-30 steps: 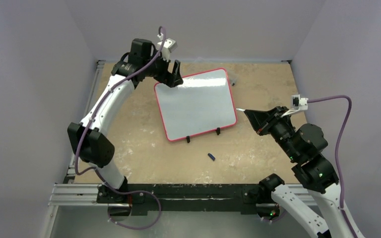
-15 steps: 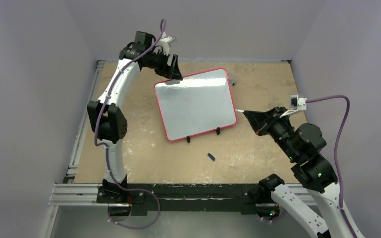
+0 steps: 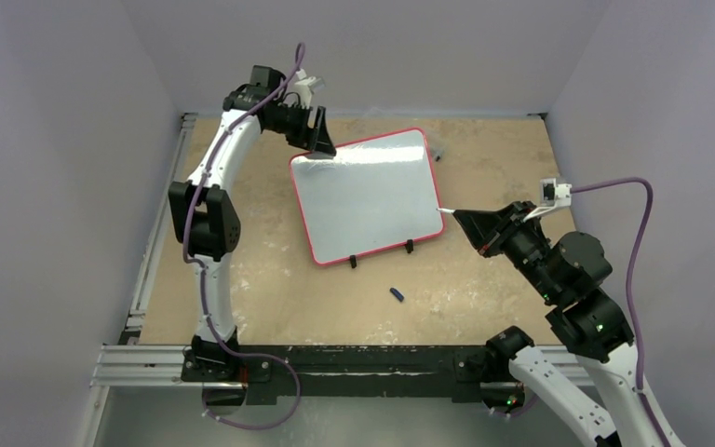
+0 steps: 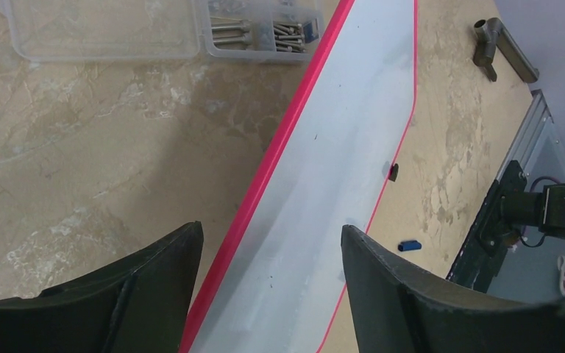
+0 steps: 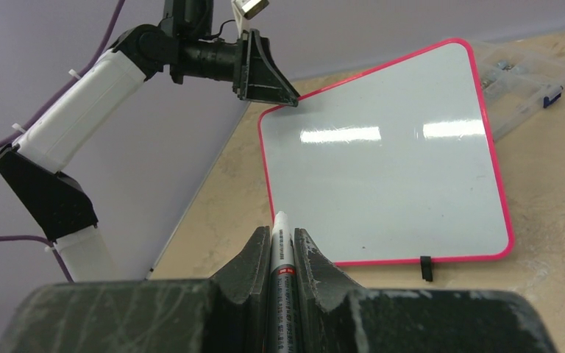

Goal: Write a sentence on the whiteboard

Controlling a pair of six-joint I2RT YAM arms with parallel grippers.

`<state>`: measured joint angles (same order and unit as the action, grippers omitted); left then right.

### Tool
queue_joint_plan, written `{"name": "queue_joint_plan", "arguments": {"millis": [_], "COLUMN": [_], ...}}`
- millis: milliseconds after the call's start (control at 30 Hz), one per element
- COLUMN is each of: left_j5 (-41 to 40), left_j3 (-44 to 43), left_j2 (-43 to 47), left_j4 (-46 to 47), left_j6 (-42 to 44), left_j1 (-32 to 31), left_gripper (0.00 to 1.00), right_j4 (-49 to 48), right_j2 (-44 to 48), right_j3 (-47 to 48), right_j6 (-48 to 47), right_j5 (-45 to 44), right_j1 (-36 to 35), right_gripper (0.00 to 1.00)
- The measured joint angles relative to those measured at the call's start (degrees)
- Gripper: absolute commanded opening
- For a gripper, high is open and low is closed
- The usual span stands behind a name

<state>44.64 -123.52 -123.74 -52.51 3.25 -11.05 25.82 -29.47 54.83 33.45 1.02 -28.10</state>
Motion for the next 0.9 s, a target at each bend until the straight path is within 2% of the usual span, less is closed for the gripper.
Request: {"name": "queue_joint_plan", "arguments": {"millis": [667, 833, 900], "left_j5": [8.24, 10.14, 11.19], "left_j3": [-1.51, -1.64, -1.64], "left_j2": [-4.39, -6.43, -7.10], "left_j4": [-1.18, -1.16, -0.96], "left_j6": [0.24, -0.87, -1.27], "left_j1": [0.20, 0.24, 0.39], "left_gripper": [0.59, 0.46, 0.45], "right_j4": [0.31, 0.31, 0.24], "right_j2": [-0.09, -0.13, -0.13], "right_j3": [0.00, 0.00, -0.15], "right_j6": [0.00, 0.24, 0.42], "right_j5": [0.24, 0.22, 0.24], "right_j1": [0.00, 0.00, 0.00], "right_gripper": [0.00, 0.00, 0.00]}}
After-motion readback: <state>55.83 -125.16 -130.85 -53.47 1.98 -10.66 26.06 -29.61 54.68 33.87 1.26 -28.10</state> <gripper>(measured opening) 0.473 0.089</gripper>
